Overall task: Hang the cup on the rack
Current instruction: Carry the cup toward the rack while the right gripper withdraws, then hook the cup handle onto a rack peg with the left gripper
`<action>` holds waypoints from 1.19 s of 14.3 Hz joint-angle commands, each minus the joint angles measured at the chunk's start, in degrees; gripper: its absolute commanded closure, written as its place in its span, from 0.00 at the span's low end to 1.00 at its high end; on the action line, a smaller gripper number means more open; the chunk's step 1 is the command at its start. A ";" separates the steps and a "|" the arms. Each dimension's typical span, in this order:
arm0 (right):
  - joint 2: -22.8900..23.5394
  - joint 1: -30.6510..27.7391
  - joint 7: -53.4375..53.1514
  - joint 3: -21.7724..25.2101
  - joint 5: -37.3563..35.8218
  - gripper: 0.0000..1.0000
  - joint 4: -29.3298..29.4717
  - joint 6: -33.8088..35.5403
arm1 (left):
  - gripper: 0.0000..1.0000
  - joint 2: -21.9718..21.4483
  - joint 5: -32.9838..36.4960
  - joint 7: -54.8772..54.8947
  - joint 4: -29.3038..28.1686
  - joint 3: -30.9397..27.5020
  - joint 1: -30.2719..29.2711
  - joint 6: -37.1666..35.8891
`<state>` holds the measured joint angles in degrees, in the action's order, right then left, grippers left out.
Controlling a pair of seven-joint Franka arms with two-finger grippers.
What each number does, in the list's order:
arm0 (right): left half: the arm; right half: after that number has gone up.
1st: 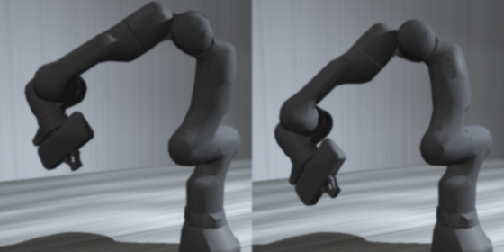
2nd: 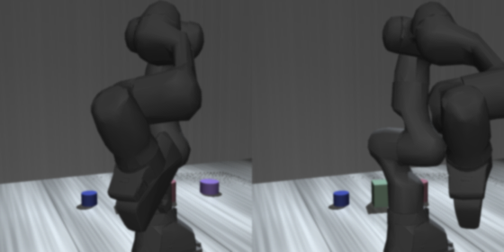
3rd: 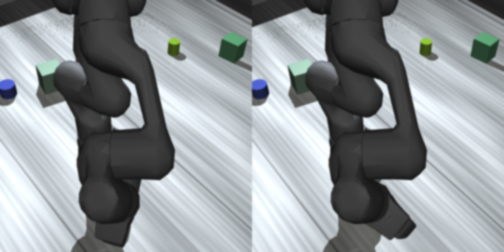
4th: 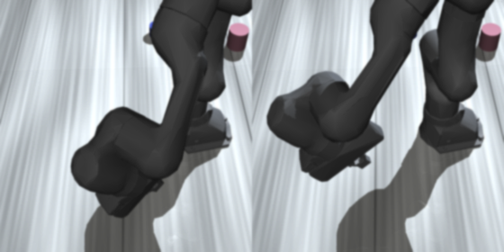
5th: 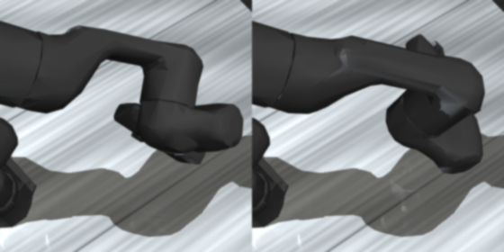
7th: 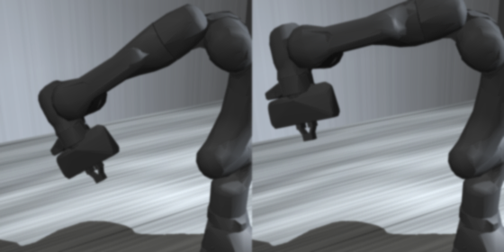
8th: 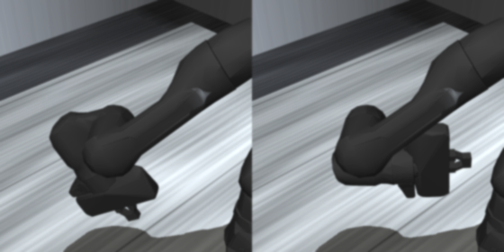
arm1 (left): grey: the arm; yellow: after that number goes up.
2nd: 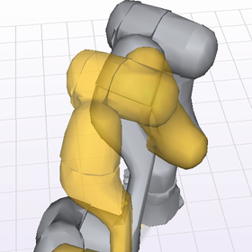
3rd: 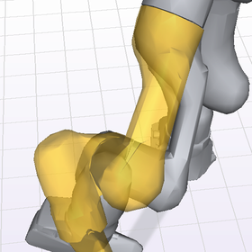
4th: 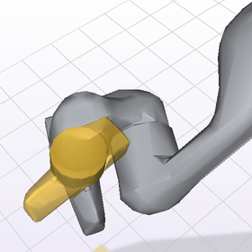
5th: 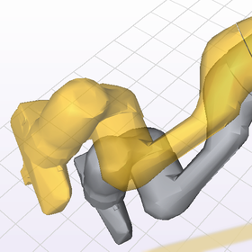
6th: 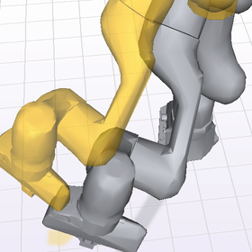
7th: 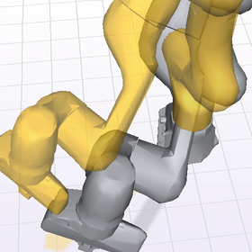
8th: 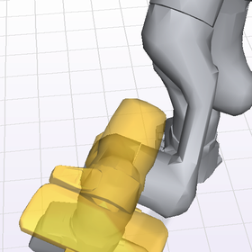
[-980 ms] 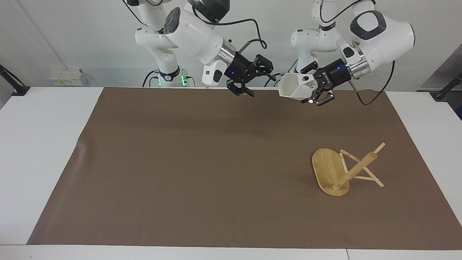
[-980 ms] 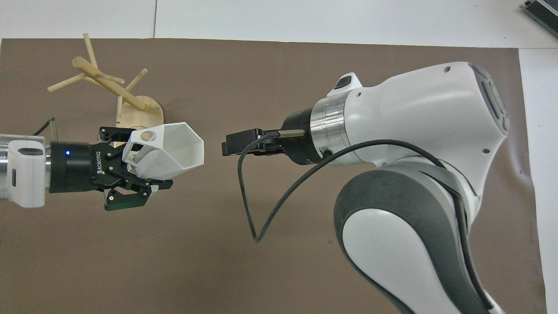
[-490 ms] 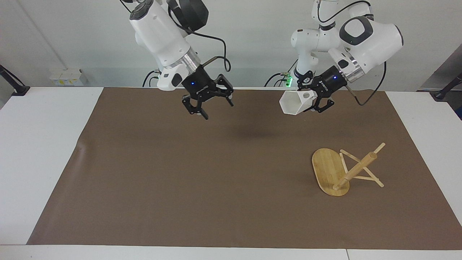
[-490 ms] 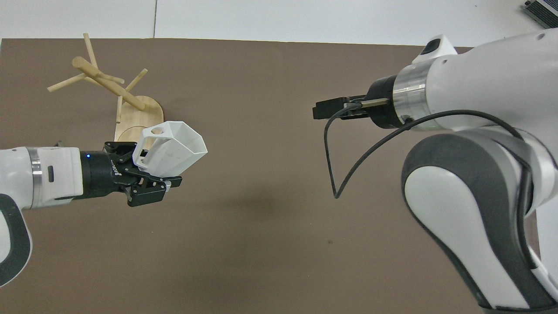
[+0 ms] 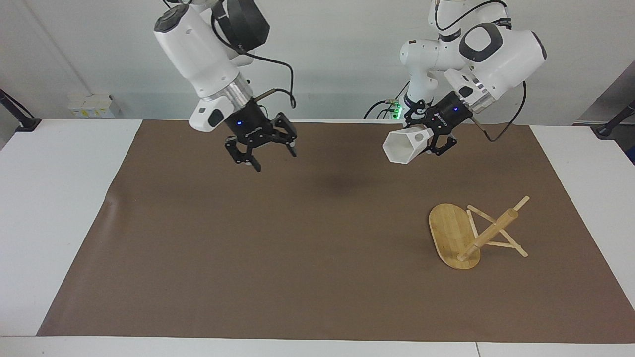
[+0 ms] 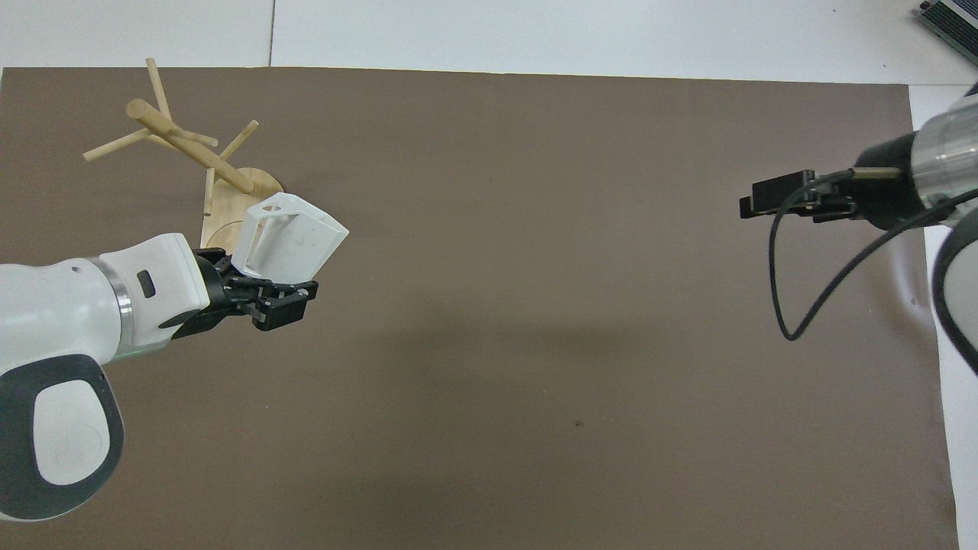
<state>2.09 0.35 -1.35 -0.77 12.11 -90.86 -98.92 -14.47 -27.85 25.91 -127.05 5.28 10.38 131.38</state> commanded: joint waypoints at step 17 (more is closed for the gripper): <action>-2.44 0.00 6.71 7.88 -13.34 0.00 -2.13 1.44 | 1.00 15.26 12.64 -12.37 12.09 -0.97 -1.67 11.62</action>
<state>0.57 0.42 4.95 7.08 -2.08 -91.68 -98.13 -0.38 -17.13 15.52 -115.77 4.29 9.96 141.50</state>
